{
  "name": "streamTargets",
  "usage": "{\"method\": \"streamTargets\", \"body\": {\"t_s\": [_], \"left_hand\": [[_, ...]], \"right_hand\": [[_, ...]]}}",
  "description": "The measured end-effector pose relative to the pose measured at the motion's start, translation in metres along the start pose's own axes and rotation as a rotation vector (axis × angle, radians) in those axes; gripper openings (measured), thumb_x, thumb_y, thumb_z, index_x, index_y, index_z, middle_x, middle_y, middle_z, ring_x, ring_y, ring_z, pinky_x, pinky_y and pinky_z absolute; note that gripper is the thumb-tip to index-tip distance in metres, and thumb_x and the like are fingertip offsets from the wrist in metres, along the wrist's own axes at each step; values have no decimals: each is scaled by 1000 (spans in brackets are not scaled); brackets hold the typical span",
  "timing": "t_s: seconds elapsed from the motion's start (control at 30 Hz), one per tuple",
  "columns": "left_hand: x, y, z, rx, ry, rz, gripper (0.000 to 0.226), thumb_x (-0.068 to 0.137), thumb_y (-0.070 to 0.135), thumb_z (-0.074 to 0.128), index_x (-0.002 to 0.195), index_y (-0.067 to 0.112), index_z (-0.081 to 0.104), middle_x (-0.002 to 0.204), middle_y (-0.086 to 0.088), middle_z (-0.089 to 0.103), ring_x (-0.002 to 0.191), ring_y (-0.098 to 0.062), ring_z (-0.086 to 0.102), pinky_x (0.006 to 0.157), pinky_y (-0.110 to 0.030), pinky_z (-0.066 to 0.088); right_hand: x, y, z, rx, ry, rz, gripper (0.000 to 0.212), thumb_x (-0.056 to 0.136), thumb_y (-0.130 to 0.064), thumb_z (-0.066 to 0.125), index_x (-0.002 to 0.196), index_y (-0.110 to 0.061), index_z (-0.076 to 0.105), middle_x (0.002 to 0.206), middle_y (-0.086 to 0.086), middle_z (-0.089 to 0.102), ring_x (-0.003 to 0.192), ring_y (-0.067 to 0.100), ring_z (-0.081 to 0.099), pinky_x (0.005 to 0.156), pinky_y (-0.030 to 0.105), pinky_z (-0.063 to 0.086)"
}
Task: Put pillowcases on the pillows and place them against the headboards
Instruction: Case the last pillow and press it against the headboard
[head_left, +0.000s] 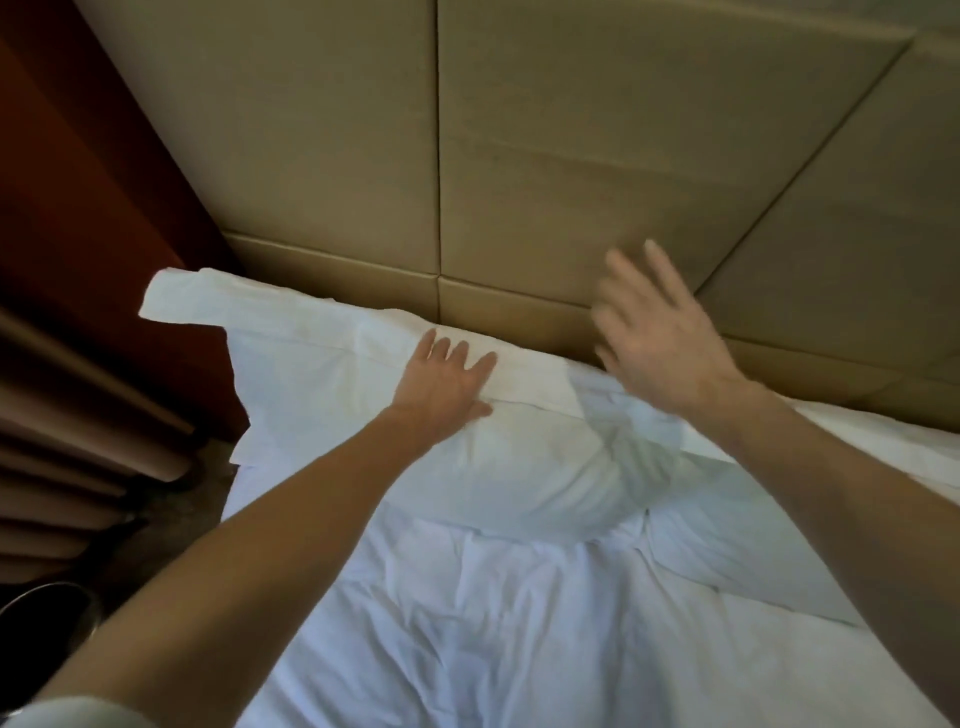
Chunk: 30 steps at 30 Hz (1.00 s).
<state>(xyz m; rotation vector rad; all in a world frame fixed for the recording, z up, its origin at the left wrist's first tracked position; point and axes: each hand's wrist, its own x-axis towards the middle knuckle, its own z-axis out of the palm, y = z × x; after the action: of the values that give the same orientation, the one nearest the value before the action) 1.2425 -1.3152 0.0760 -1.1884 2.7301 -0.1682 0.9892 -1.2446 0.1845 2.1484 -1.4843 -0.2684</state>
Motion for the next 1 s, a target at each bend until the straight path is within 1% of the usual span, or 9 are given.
{"method": "streamTargets", "body": {"t_s": [0.07,0.2,0.27,0.4,0.57,0.73,0.83,0.93,1.0], "left_hand": [[11,14,6,5,43,-85,58,92,52,55,137,18,40,118,-12,58,108,-33,54,107,-45,33],[18,27,18,-10,150,-156,35,83,23,66,115,18,54,94,-7,59,89,-30,55,94,-45,40],[13,28,24,-48,235,-189,41,78,29,74,112,16,55,98,-11,60,95,-33,55,103,-50,36],[-21,46,36,-106,283,-269,55,93,33,57,141,15,38,151,-20,35,142,-35,29,117,-58,18],[-42,73,40,-200,305,-348,83,93,65,40,157,23,9,163,-20,5,151,-35,4,117,-64,13],[-34,139,83,-181,198,-393,120,68,89,48,157,30,-6,163,-19,-13,151,-36,-9,109,-74,11],[-13,156,109,-188,178,-490,121,67,91,45,157,28,-6,163,-21,-11,151,-36,-9,107,-76,10],[-2,146,115,-123,224,-452,110,75,90,30,158,24,0,163,-21,-4,151,-36,-6,109,-74,8],[-7,134,119,-86,300,-354,94,87,82,17,158,21,6,164,-18,2,152,-33,-2,111,-71,11]], "right_hand": [[-28,-4,26,102,-160,31,33,95,-35,51,115,-11,61,110,12,69,121,31,53,119,46,20],[-77,1,61,479,-535,340,37,93,-51,53,114,-21,58,108,3,67,103,30,61,80,38,44],[-82,-2,69,476,-499,322,31,93,-47,56,110,-22,60,108,4,66,99,31,61,72,35,43],[-60,5,73,330,-324,391,17,97,-36,53,96,-21,61,93,4,68,86,30,64,65,32,34],[-42,14,98,376,-179,613,14,94,-30,61,89,-17,62,86,9,68,82,34,64,65,31,35],[-49,-8,126,344,-123,455,13,88,-22,71,82,-16,61,80,7,67,77,31,63,70,35,39],[-68,-21,125,346,211,295,24,90,-13,61,115,-16,61,119,10,62,104,30,56,95,44,39],[-97,-68,118,543,562,-66,40,92,-8,49,131,-8,56,140,17,52,126,35,51,106,52,38],[-114,-103,144,344,465,-402,43,95,-7,42,137,-7,52,148,19,45,139,35,41,112,53,33]]}}
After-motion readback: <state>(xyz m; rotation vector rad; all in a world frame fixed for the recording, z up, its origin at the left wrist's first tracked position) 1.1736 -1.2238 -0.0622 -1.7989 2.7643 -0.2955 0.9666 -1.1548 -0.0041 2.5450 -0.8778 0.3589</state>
